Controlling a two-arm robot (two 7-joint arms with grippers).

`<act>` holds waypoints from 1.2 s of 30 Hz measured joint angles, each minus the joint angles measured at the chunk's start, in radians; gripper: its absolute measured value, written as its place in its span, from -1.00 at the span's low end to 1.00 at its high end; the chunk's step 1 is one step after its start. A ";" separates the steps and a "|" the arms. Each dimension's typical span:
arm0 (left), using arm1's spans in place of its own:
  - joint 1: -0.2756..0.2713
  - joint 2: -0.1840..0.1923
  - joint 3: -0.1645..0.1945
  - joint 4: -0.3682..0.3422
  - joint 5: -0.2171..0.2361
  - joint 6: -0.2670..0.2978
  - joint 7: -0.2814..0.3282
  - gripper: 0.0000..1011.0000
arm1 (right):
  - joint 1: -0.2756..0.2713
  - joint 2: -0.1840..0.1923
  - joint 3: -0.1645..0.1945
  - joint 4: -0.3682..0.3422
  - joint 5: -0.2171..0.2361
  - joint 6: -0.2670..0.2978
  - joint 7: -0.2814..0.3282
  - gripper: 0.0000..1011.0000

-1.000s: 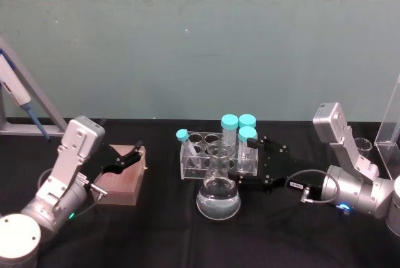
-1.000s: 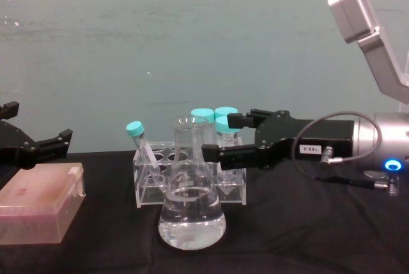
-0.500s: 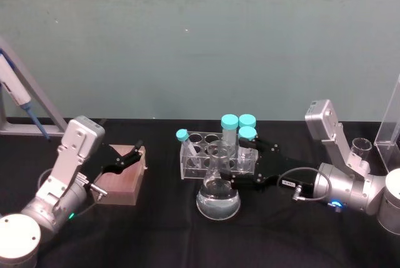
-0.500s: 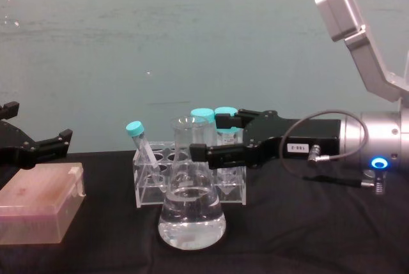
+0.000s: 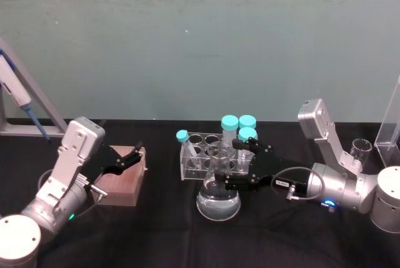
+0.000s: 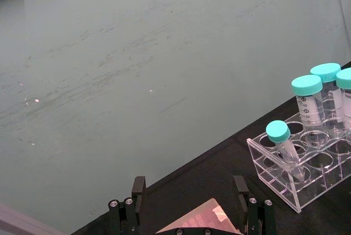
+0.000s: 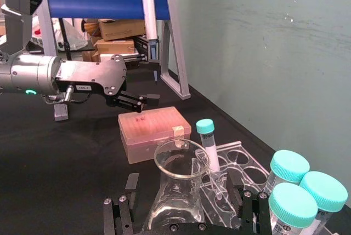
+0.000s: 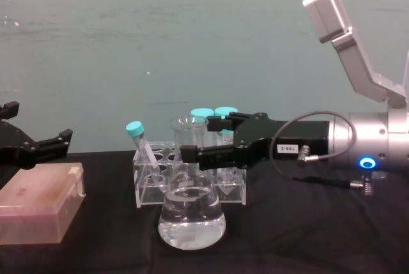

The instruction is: Place the experimental apparatus aside using one hand.

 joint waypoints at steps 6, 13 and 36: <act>0.000 0.000 0.000 0.000 0.000 0.000 0.000 0.98 | 0.013 -0.012 -0.004 0.025 0.001 0.000 0.005 0.98; 0.000 0.000 0.000 0.000 0.000 0.000 0.000 0.98 | 0.026 -0.025 -0.011 0.047 0.001 0.002 0.012 0.98; 0.000 0.000 0.000 0.000 0.000 0.000 0.000 0.98 | 0.051 -0.060 -0.018 0.103 -0.009 -0.010 0.021 0.98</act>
